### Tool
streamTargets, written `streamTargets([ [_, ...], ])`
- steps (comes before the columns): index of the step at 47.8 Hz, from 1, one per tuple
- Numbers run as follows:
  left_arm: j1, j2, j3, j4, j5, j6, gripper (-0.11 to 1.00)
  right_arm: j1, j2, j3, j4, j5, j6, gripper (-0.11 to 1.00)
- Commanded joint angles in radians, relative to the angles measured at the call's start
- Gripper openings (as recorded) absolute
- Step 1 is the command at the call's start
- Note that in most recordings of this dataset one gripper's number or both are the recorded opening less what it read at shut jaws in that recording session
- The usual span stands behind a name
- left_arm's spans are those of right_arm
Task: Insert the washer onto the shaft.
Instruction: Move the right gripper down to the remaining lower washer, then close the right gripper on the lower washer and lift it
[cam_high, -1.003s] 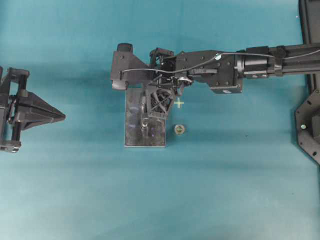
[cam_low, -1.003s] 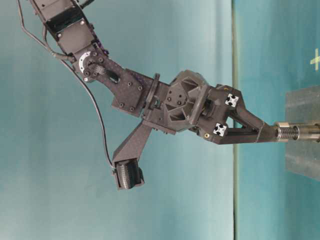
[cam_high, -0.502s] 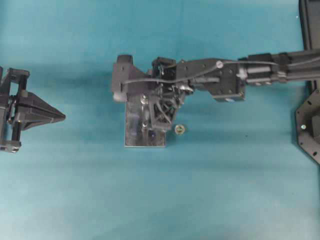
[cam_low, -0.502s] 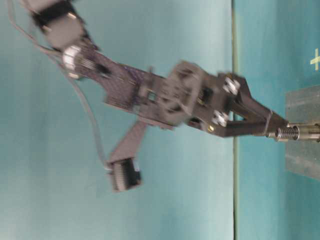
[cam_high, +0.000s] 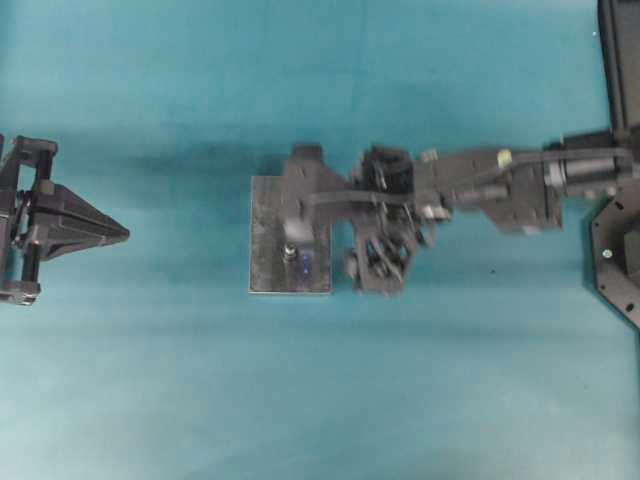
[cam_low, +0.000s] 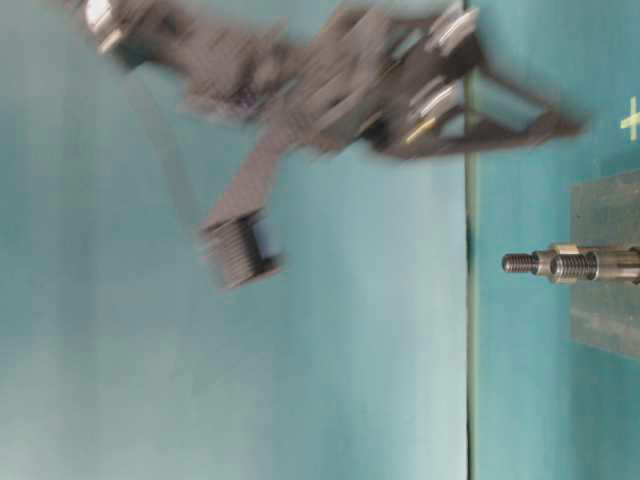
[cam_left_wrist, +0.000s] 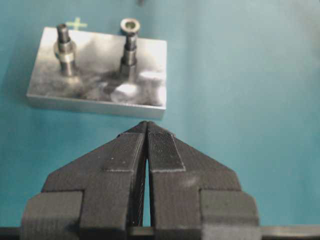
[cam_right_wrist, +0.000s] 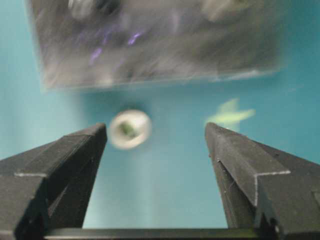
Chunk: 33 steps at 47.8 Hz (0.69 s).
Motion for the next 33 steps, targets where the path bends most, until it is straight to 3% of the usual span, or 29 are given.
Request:
streamTargets([
  [1, -0.002, 0.003, -0.011, 0.003, -0.008, 0.0, 0.0, 0.026, -0.018, 0.02, 0.002, -0.052, 0.035, 0.81],
  [10, 0.0, -0.002, -0.011, 0.002, -0.008, 0.0, 0.0, 0.034, 0.005, 0.064, 0.002, -0.126, 0.081, 0.8],
  [22, -0.002, -0.002, -0.011, 0.002, -0.008, 0.0, 0.0, 0.034, 0.051, 0.078, 0.0, -0.161, 0.084, 0.8],
  [28, -0.002, -0.002, -0.011, 0.002, -0.006, 0.0, 0.0, 0.032, 0.067, 0.075, -0.002, -0.163, 0.084, 0.74],
  [33, -0.002, -0.002, -0.011, 0.002, -0.008, 0.0, 0.0, 0.032, 0.072, 0.074, -0.002, -0.163, 0.084, 0.62],
])
